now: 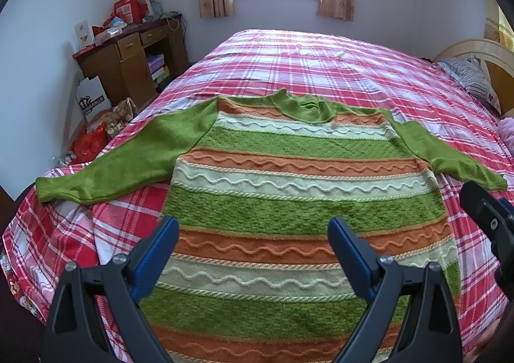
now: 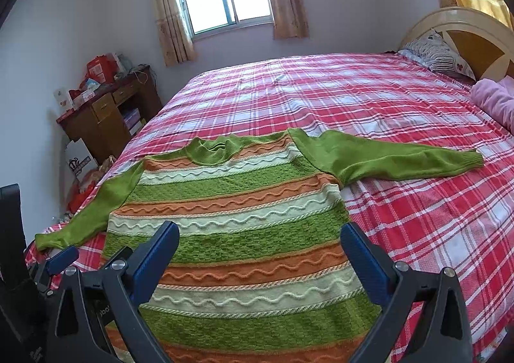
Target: Fold small clothes
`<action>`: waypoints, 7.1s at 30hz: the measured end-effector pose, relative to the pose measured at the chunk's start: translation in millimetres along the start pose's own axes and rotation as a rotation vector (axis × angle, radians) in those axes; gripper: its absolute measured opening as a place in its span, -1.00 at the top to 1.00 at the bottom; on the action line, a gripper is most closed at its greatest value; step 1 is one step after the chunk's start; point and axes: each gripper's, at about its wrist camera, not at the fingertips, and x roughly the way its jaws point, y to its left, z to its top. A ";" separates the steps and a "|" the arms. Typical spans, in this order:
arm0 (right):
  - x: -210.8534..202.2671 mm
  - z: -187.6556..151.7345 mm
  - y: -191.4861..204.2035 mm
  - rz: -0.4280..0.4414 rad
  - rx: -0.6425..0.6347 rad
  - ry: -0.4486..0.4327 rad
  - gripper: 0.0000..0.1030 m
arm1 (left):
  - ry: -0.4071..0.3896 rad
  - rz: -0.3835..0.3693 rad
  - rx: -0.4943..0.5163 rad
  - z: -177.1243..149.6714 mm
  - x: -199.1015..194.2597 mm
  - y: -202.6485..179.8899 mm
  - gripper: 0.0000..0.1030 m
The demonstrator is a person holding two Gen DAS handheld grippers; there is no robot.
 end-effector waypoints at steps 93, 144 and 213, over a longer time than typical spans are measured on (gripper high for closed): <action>209.5 82.5 81.4 0.579 0.127 0.154 0.83 | -0.149 -0.185 -0.283 11.2 119.2 71.9 -1.00; 169.5 41.2 -69.8 0.177 -0.050 0.059 0.14 | -0.073 -0.031 -0.240 13.5 126.2 63.9 -1.00; 197.0 24.2 -72.6 0.192 -0.042 0.117 -0.10 | -0.083 -0.155 -0.039 77.6 124.4 -15.6 0.89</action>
